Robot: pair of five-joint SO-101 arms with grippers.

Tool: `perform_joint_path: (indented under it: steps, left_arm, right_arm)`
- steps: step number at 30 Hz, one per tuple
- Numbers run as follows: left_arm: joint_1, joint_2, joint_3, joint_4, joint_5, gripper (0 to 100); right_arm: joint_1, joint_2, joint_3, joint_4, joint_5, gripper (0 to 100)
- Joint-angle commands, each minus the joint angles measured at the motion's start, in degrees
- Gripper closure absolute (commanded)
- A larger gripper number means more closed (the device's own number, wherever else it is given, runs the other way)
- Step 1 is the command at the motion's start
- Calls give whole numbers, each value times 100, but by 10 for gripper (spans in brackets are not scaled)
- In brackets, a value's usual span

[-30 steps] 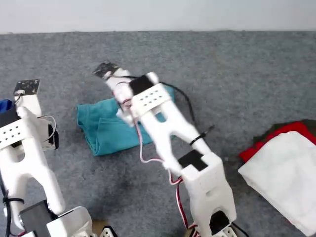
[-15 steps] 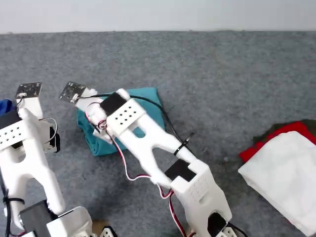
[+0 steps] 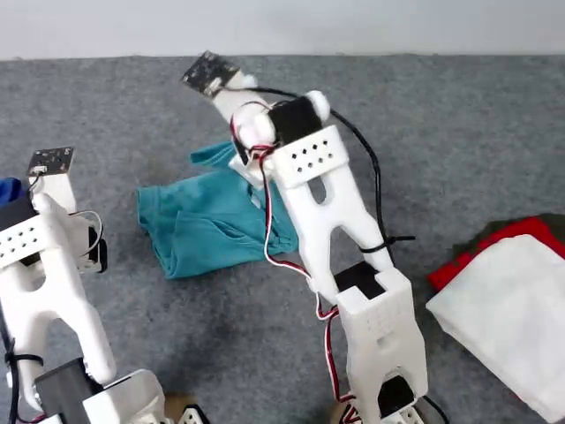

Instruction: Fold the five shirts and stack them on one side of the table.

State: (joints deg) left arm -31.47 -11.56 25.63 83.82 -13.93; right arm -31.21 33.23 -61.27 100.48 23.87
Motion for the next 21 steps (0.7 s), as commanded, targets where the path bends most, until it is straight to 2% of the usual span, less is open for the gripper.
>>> perform_joint_path:
  steps: [1,12,21]
  left_arm:
    - [-35,-35,-13,-53,-79,903]
    - [-35,-35,4,-44,-79,903]
    - [-18,-35,154,-132,-88,903]
  right_arm:
    - [-66,-382,-334,224,62,988]
    - [-1385,-330,-185,180,-176,987]
    - [-1640,400,-237,136,-185,988]
